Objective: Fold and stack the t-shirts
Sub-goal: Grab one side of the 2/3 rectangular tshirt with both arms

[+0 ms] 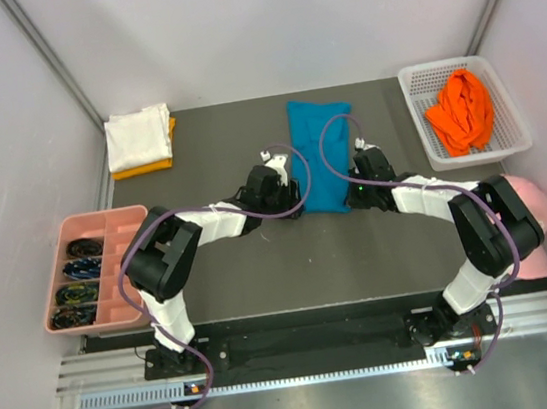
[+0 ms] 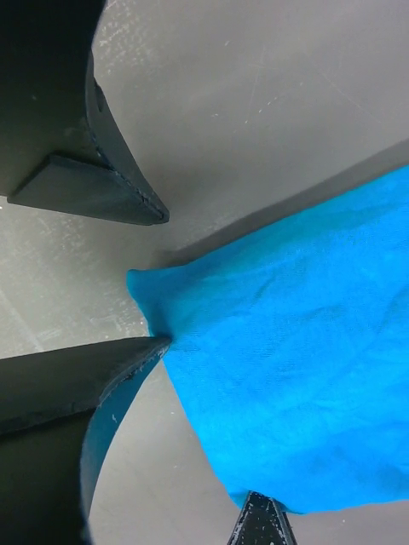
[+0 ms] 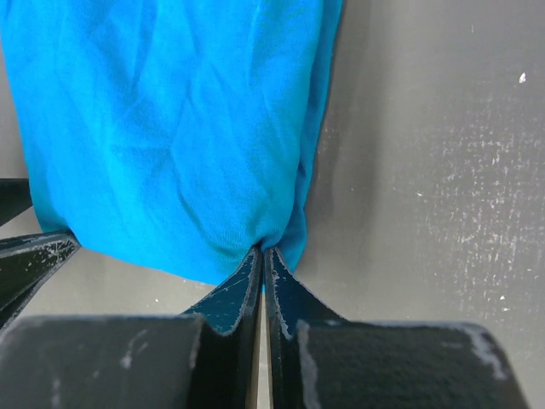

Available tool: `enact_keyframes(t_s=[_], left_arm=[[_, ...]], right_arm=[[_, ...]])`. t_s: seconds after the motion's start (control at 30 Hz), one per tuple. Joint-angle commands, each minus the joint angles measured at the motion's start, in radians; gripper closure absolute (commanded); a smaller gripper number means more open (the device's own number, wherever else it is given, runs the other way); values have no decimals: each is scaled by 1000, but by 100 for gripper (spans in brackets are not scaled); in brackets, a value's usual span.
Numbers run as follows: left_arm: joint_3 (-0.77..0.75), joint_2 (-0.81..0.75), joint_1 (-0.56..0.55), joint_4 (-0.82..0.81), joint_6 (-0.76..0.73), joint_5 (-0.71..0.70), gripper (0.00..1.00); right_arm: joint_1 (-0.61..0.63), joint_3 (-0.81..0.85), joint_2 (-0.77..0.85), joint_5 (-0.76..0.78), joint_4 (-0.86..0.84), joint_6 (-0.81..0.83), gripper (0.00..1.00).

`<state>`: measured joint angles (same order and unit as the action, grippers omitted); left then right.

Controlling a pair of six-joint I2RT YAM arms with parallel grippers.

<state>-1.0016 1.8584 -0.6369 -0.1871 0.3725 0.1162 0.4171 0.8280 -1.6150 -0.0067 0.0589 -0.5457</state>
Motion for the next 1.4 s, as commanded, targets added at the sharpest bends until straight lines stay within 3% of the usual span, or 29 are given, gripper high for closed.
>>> enact_keyframes(t_s=[0.0, 0.07, 0.1, 0.2, 0.5, 0.93, 1.37], left_arm=[[-37, 16, -4, -43, 11, 13, 44], [-42, 21, -4, -45, 11, 19, 61], [-43, 22, -3, -45, 14, 19, 79], [-45, 28, -4, -49, 20, 22, 100], [-26, 12, -4, -35, 31, 46, 100], [136, -186, -76, 67, 78, 4, 100], [372, -424, -217, 147, 187, -88, 100]], right_arm=[[9, 14, -6, -4, -28, 9, 100], [11, 16, -8, -4, -28, 9, 100], [11, 16, -8, -3, -28, 7, 100], [11, 16, -8, -3, -28, 10, 100], [11, 3, 9, -9, -14, 9, 100], [17, -122, 194, -33, 105, -23, 100], [215, -283, 441, -6, 254, -150, 100]])
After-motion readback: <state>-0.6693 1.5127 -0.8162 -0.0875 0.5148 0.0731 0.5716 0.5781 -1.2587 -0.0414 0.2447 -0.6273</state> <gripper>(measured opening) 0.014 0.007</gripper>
